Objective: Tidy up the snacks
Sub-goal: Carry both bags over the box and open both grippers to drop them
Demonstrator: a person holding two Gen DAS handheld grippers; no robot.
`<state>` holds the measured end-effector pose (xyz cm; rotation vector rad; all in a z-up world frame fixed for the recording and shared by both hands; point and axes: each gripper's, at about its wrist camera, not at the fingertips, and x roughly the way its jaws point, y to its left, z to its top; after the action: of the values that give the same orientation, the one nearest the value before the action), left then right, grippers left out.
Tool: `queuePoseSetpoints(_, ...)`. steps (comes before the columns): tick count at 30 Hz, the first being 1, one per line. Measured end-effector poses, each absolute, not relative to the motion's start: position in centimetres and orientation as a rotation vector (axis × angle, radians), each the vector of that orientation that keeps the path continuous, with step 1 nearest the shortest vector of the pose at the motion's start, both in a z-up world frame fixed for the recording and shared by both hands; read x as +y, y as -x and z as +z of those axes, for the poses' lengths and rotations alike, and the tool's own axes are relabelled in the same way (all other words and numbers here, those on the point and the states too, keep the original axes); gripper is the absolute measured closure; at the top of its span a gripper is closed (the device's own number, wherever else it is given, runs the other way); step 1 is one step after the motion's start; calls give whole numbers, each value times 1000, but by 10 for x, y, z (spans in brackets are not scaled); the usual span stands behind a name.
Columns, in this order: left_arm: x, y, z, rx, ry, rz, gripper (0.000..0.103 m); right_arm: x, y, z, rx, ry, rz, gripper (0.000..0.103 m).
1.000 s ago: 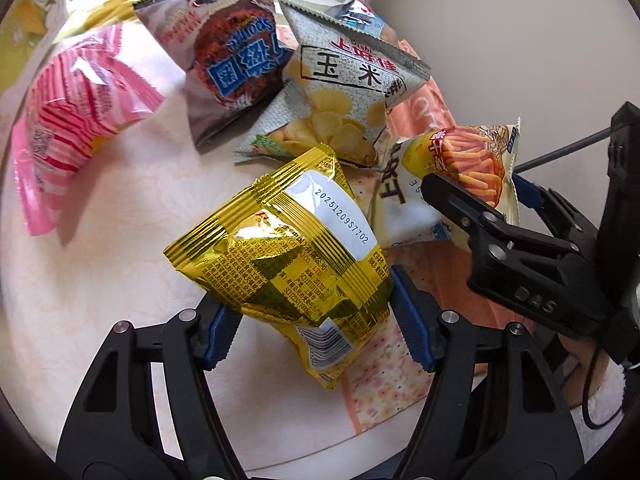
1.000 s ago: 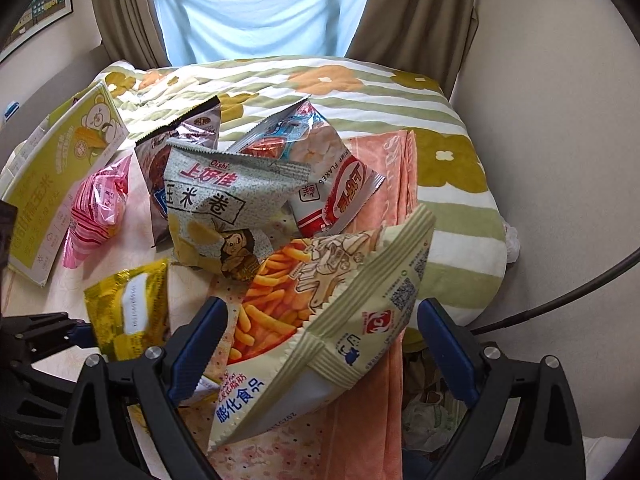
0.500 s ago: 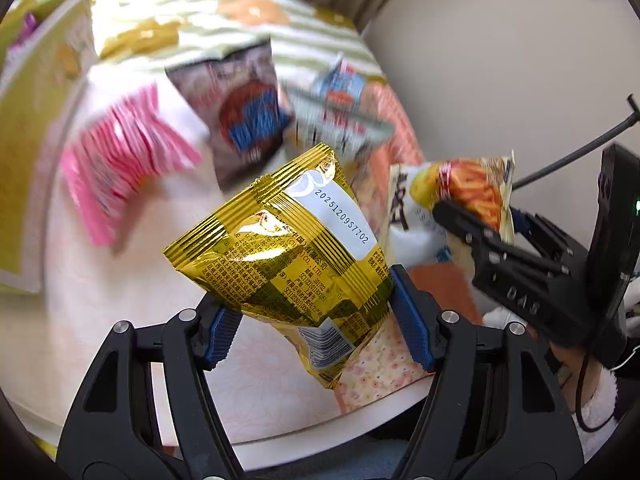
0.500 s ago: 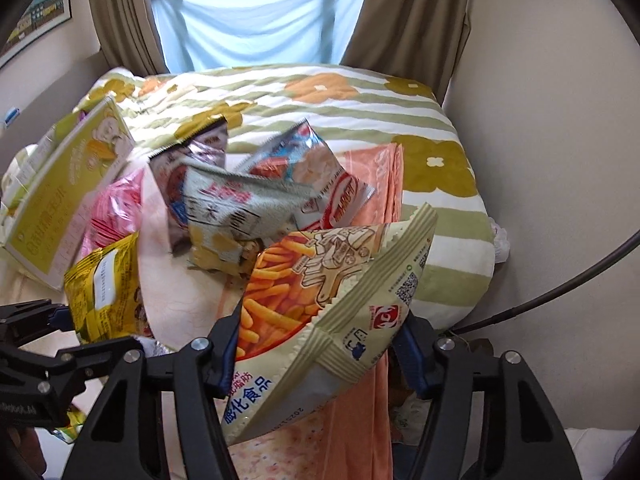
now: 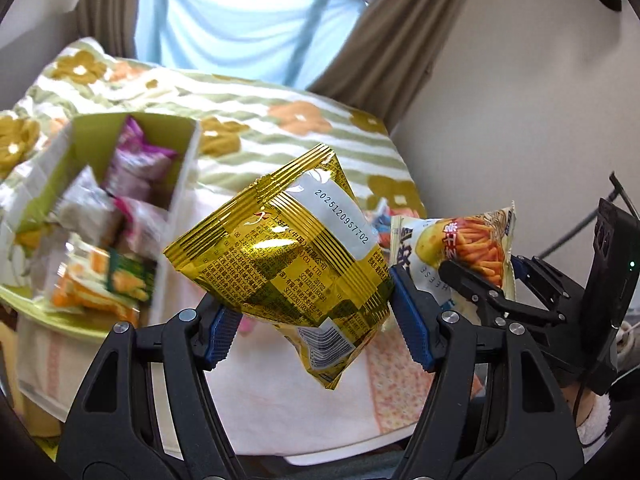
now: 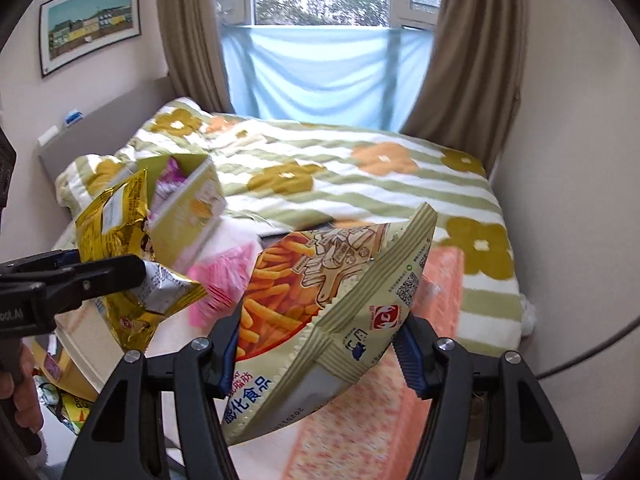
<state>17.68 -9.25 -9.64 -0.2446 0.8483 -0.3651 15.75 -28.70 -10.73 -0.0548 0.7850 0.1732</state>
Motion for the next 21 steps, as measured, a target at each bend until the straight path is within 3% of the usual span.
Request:
queuePoseSetpoints(10, 40, -228, -74, 847, 224, -234, 37, -171, -212, -75, 708, 47, 291, 44)
queuePoseSetpoints(21, 131, -294, -118, 1010, 159, -239, 33, -64, -269, -86, 776, 26, 314, 44)
